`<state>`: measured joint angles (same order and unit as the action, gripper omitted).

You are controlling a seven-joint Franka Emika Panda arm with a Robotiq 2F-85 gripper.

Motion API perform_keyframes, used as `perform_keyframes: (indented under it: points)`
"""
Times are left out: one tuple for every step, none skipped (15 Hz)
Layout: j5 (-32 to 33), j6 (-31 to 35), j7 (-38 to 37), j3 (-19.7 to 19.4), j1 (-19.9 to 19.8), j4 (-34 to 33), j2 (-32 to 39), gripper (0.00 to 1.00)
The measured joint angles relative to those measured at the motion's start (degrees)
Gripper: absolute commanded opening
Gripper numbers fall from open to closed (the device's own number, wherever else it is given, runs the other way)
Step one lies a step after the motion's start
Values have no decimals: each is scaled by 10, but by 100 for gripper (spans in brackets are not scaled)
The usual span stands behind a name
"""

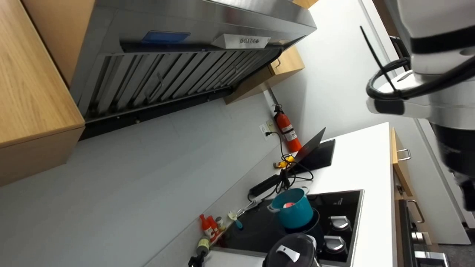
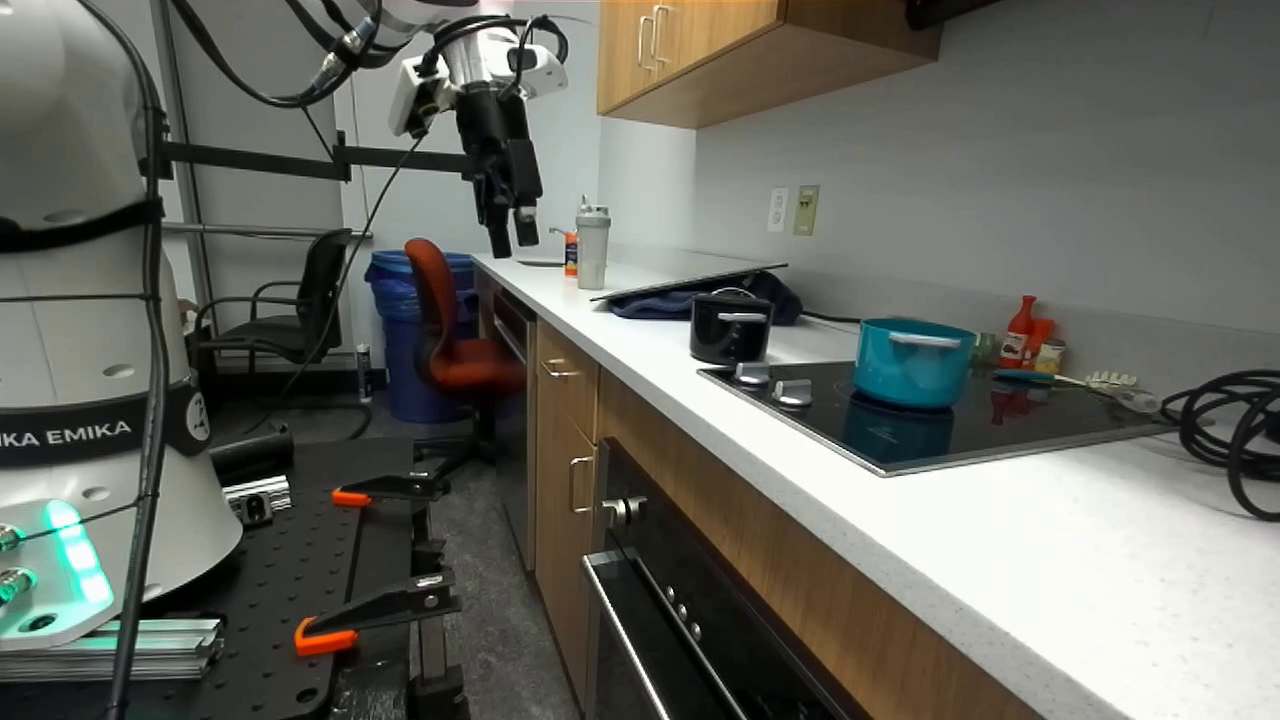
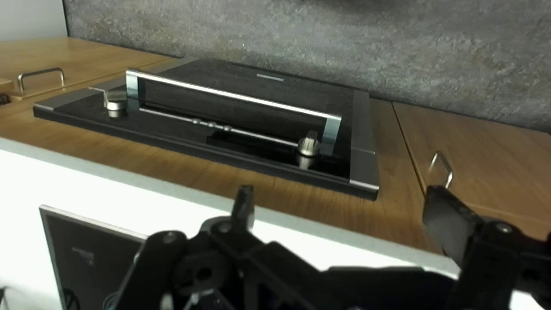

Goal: Place the lid on the blue pot

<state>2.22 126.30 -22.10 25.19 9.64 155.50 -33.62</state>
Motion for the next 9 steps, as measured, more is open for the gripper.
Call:
perform_keyframes:
  points:
    - [20,14,-14,3,-12,-21,19,100]
    - [40,26,-29,6,-27,-47,45,100]
    - [61,35,-44,10,-42,-75,74,100]
    - [83,41,-62,12,-55,-104,102,100]
    - [106,43,-79,14,-66,-133,132,100]
    - [129,43,-96,14,-75,-164,163,100]
    - [153,42,-115,13,-81,-196,194,100]
    - [158,42,-118,7,-79,-213,215,100]
    - [158,42,-118,1,-74,-213,221,100]
